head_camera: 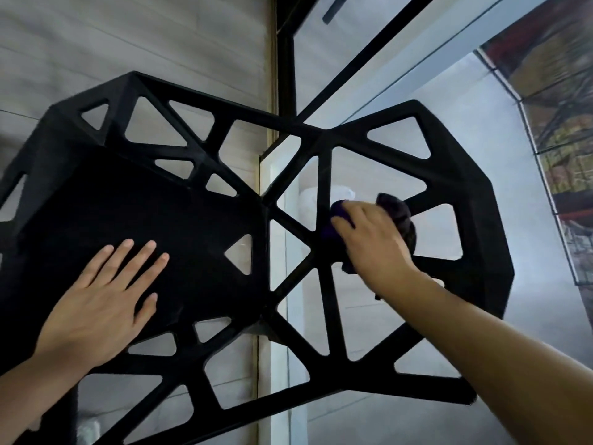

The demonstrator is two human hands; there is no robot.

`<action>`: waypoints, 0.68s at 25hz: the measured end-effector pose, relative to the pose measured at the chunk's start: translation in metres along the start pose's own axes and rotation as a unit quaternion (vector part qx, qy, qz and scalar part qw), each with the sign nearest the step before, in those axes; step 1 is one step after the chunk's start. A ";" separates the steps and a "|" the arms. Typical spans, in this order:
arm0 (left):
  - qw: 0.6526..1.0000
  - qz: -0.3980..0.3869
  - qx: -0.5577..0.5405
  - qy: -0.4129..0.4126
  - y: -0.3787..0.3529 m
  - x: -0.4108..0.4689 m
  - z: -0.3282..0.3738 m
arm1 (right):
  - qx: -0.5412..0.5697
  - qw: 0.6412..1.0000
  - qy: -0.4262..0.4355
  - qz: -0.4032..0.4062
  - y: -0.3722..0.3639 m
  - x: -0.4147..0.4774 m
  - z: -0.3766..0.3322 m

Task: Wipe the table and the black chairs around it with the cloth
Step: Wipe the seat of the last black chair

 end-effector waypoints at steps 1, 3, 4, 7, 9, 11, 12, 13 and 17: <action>1.000 -0.002 0.000 0.002 -0.001 0.000 -0.002 | -0.014 0.999 0.038 -0.008 -0.009 0.010 -0.018; 1.000 0.002 -0.001 -0.001 -0.001 0.003 -0.003 | -0.031 0.996 0.082 0.012 -0.020 0.018 -0.031; 1.000 0.002 0.004 -0.002 -0.001 0.003 -0.002 | -0.035 0.993 0.112 0.020 -0.023 0.020 -0.032; 1.000 -0.005 0.003 -0.002 -0.002 -0.002 -0.001 | -0.096 0.978 0.183 0.028 -0.006 0.056 -0.025; 1.000 0.001 -0.001 0.003 -0.001 -0.001 -0.002 | -0.105 0.986 0.129 0.035 0.019 0.110 -0.009; 1.000 0.007 0.008 0.014 0.000 0.004 -0.002 | -0.089 0.992 0.074 0.045 0.042 0.146 0.005; 1.000 0.005 0.011 0.016 0.002 0.005 0.000 | -0.059 0.996 0.057 0.046 0.041 0.150 0.009; 1.000 0.001 0.012 0.016 0.005 0.005 0.002 | -0.011 0.998 0.044 0.043 0.036 0.144 0.011; 0.999 -0.038 0.022 0.028 0.008 0.001 0.003 | 0.039 0.993 0.112 0.007 -0.022 0.072 -0.032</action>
Point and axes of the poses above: each hand's wrist, its own x-axis towards the middle knuckle, its own y-axis out of the back of the hand, z = x × y, the point moved 2 cm from there along x, towards the middle knuckle, and after that the axes turned 15 degrees about -z, right-handed, at the moved point
